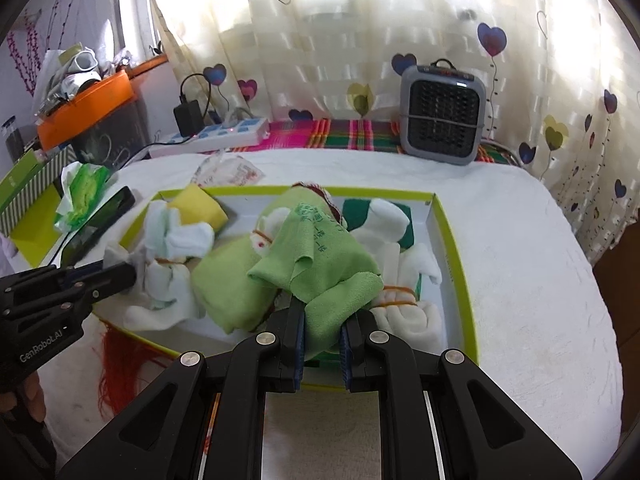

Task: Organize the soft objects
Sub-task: 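Lower both cloths into the box lid and open both tools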

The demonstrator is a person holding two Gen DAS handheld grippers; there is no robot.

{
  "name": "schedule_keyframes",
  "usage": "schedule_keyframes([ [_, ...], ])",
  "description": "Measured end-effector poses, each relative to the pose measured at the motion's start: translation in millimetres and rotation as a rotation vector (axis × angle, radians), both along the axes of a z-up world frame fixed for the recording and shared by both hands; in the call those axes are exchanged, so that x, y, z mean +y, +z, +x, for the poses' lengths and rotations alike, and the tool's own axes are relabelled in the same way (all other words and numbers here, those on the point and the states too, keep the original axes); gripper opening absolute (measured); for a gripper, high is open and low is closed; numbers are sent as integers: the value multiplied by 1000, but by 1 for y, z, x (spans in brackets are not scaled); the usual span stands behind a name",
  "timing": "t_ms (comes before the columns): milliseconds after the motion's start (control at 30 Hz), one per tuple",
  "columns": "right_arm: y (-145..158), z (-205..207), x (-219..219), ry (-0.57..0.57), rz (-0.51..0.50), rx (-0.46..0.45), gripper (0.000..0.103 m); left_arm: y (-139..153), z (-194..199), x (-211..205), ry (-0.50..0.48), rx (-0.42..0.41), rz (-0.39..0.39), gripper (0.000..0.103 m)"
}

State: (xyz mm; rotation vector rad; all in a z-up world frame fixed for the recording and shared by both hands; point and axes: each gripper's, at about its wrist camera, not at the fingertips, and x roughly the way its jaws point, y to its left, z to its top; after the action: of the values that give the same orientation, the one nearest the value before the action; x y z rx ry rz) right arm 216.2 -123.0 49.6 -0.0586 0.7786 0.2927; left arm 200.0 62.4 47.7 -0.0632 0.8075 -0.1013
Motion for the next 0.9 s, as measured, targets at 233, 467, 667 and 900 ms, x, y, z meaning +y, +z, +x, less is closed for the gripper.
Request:
schedule_keyframes([
  [233,-4,2,0,6,-8,2,14,-4,3,0,4,11,-1,14],
  [467,-6,4,-1,7,-1,8,14,-7,4,0,7,20,-3,14],
  [667,-7,4,-1,-2,-17,1,15,-9,5,1,9,27,-6,14],
  [900,-10,5,0,-9,-34,3,15,-11,6,2,16,40,-10,16],
])
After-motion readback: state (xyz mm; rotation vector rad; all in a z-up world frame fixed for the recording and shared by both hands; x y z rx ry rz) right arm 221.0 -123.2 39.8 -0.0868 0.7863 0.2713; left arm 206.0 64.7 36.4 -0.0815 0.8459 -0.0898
